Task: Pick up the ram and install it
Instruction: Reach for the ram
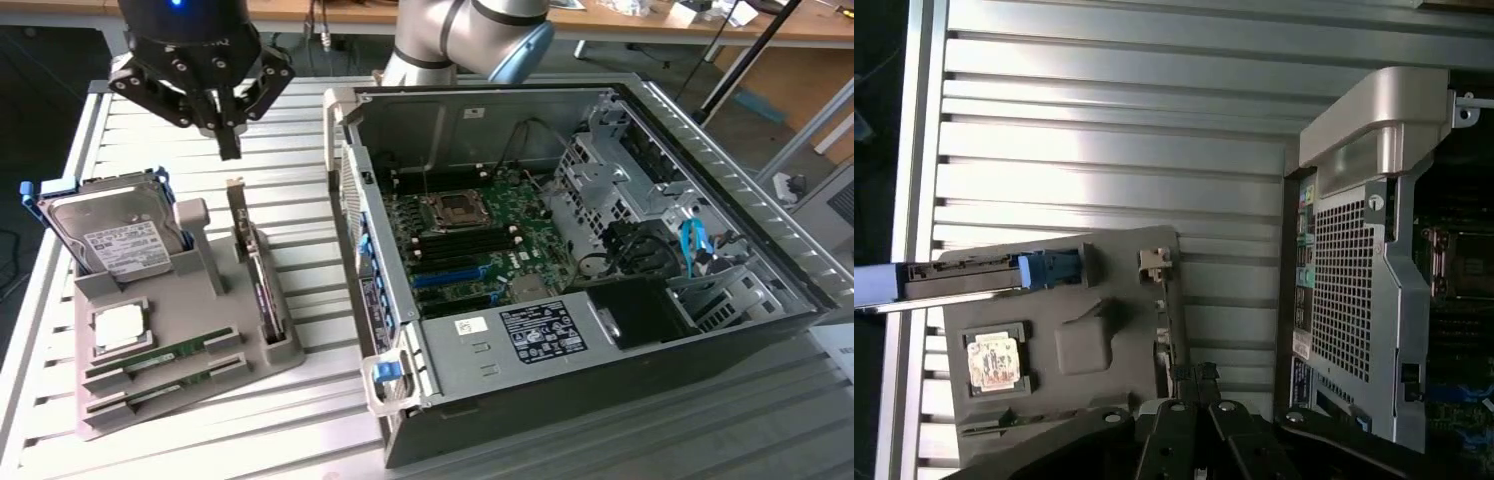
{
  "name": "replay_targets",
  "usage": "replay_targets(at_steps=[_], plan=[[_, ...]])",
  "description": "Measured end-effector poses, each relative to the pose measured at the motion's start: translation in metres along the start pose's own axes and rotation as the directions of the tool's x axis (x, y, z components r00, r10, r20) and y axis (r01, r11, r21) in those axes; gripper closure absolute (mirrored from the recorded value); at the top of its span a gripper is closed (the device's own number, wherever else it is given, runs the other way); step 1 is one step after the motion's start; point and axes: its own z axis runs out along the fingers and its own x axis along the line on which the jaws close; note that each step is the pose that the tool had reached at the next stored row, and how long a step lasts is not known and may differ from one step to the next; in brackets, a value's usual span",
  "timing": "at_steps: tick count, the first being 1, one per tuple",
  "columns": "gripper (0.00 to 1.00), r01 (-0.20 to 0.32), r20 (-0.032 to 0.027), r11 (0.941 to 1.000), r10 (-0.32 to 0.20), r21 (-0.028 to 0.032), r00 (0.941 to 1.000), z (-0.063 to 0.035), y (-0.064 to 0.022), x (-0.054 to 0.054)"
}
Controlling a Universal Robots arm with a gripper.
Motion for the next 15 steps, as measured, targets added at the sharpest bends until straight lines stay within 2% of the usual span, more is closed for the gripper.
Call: replay_targets(at_steps=[4, 6, 10, 11, 12, 15], plan=[[0.89, 0.000, 0.0041, 1.0000, 0.000, 0.0002, 1.0000, -0.0015, 0.0004, 0.027], [0.89, 0.000, 0.0050, 1.0000, 0.000, 0.0002, 1.0000, -0.0017, 0.0005, 0.033], [0.89, 0.000, 0.0036, 1.0000, 0.000, -0.0003, 1.0000, -0.0017, 0.0005, 0.034], [0.89, 0.000, -0.0036, 1.0000, 0.000, -0.0005, 1.0000, -0.0017, 0.0005, 0.034], [0.89, -0.001, -0.0135, 1.0000, 0.001, -0.0010, 0.9999, -0.0015, 0.0005, 0.034], [0.89, -0.003, -0.0480, 1.0000, 0.003, -0.0024, 0.9988, -0.0010, 0.0004, 0.033]])
